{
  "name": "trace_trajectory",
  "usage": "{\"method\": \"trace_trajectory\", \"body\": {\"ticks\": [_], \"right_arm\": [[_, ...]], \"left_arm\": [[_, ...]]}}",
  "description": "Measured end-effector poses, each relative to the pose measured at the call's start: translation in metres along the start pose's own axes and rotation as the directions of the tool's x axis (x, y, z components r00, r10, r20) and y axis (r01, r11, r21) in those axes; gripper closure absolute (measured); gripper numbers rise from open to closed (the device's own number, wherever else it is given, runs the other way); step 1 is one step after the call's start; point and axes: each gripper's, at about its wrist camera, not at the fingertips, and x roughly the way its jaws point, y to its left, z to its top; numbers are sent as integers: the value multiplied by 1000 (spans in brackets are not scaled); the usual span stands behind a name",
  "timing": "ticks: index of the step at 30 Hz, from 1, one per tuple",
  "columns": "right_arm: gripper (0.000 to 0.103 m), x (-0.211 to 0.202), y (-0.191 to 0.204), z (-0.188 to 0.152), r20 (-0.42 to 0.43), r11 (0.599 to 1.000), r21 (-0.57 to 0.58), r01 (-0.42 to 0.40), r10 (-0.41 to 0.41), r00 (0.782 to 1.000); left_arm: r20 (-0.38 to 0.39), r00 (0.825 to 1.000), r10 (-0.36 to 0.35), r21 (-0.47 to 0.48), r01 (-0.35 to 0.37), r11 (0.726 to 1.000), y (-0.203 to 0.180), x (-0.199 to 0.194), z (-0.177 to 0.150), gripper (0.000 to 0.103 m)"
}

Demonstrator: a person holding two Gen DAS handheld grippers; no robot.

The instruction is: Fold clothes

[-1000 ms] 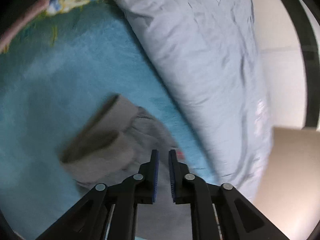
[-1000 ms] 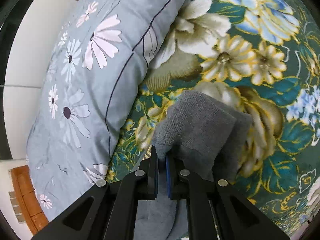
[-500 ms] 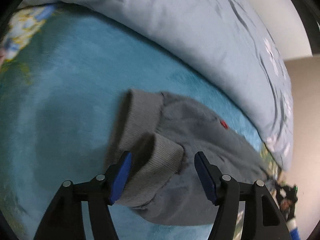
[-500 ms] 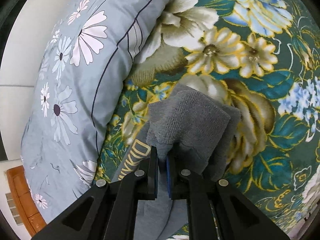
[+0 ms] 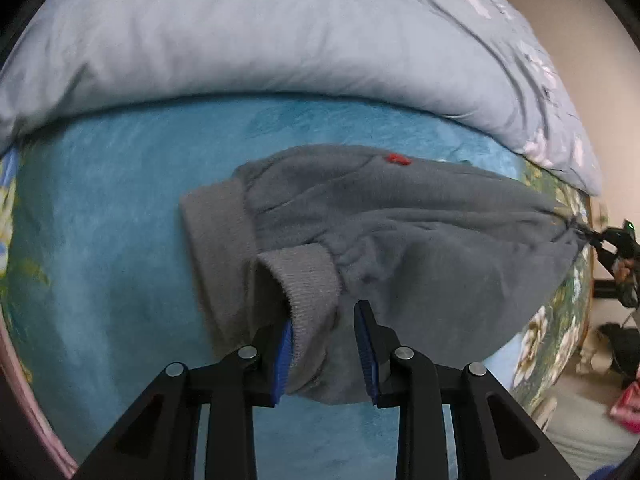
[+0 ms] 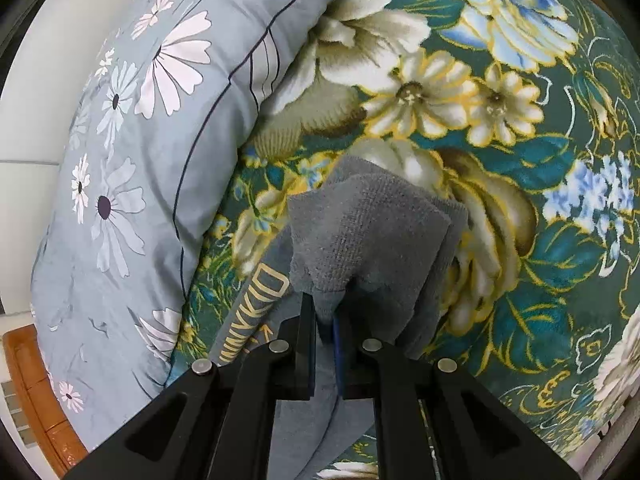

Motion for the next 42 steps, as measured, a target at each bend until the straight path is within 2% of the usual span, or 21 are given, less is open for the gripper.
{"method": "trace_trajectory", "body": {"ticks": [4, 8, 13, 15, 17, 19, 20, 21, 23, 25, 26, 29, 30, 31, 34, 38, 39, 42], "right_arm": [[95, 0, 1, 1, -3, 1000, -4, 6, -6, 1000], [95, 2, 1, 1, -3, 1000, -1, 7, -7, 1000], [95, 5, 2, -1, -7, 1000, -7, 11, -11, 1000], [95, 6, 1, -2, -7, 1000, 2, 12, -12, 1000], [95, 6, 1, -3, -5, 1000, 8, 13, -12, 1000], [95, 3, 2, -3, 5, 1000, 6, 5, -5, 1000], [95, 1, 2, -3, 10, 1000, 6, 0, 0, 1000], [96, -2, 2, -4, 16, 1000, 5, -6, 6, 1000], [97, -7, 2, -4, 30, 1000, 2, -18, 18, 999], [97, -16, 1, -5, 52, 999, 2, -36, 36, 998], [98, -23, 1, -6, 67, 999, 14, -48, 47, 997], [98, -42, 4, -5, 109, 995, 36, -95, 90, 990], [98, -41, 9, -1, 111, 996, 19, -83, 81, 991], [98, -34, 16, 5, 103, 999, 9, -52, 51, 993], [98, 3, 31, 20, 30, 999, 40, 16, -18, 999], [97, 21, 45, 29, 25, 997, 60, 44, -46, 999], [97, 21, 47, 32, 25, 997, 64, 40, -42, 999], [97, 24, 52, 40, 13, 999, 40, 18, -18, 1000]], "left_arm": [[-14, 993, 118, 84, -116, 990, -16, -3, 4, 72], [17, 992, 123, 92, -124, 988, -21, -18, -6, 72], [14, 999, 45, 85, -46, 995, -20, -9, -4, 69], [3, 1000, -4, 30, 4, 1000, -7, 5, 3, 69], [7, 996, -85, -64, 85, 994, 8, 17, 9, 70], [38, 992, -118, -132, 122, 984, 20, 22, 11, 73], [65, 990, -123, -148, 132, 980, 22, 19, 10, 83], [101, 986, -134, -163, 149, 975, 25, 14, 7, 88], [176, 972, -155, -191, 188, 963, 29, 2, -1, 91], [262, 949, -174, -238, 238, 942, 38, -16, -14, 93], [305, 935, -182, -265, 266, 927, 44, -28, -21, 93], [449, 875, -179, -336, 351, 874, 65, -62, -40, 97], [471, 866, -167, -362, 363, 858, 75, -65, -40, 97], [472, 869, -150, -389, 358, 849, 84, -63, -38, 97], [432, 898, -91, -468, 309, 828, 103, -43, -16, 97], [412, 909, -62, -522, 291, 802, 111, -26, 10, 97], [414, 908, -65, -524, 296, 799, 112, -26, 13, 97], [348, 936, -51, -530, 241, 813, 111, -14, 19, 95]]}}
